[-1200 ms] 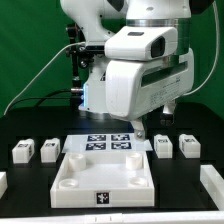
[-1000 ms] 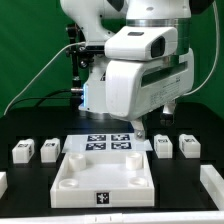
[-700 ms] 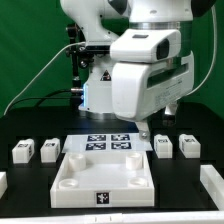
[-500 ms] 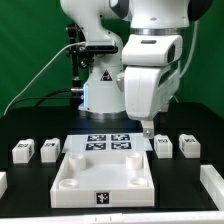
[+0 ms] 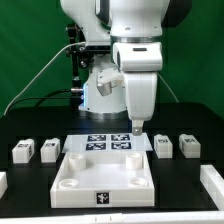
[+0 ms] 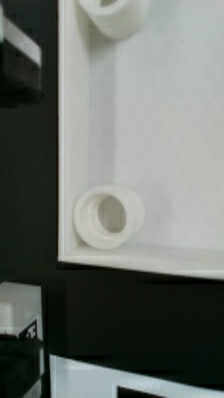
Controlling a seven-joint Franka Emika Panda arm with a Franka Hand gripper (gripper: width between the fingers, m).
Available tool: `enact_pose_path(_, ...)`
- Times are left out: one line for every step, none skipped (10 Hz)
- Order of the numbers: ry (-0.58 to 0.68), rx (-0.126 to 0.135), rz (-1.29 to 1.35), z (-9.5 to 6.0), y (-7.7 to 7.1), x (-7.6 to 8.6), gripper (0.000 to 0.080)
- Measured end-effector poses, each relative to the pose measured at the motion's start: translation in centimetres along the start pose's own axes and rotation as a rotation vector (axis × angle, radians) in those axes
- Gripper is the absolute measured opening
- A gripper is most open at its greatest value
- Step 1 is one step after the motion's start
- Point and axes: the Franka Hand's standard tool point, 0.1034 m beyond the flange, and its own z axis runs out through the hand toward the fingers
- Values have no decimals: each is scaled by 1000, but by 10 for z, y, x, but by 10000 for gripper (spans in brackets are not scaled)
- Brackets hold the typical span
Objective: Assemble one leg
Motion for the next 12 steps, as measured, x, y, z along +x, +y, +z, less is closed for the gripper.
enact_pose_path(0, 1, 5, 0, 0, -1, 650)
enact_pose_path(1, 8, 8, 4, -2, -4, 650)
enact_pose_path(8, 31, 5, 20, -9, -21, 650)
enact_pose_path(13, 45, 26, 35, -19, -30, 650)
enact_pose_path(20, 48, 36, 49, -29, -35, 650)
enact_pose_path(28, 55, 37, 62, -34, -42, 650)
enact_pose_path(34, 70, 52, 74, -37, -47, 650)
enact_pose_path(38, 73, 56, 81, -38, -47, 650)
enact_pose_path(41, 70, 65, 84, -38, -51, 650)
enact_pose_path(41, 70, 72, 85, -39, -53, 650)
enact_pose_path(41, 70, 72, 85, -39, -53, 650)
enact_pose_path(41, 70, 72, 85, -39, -53, 522)
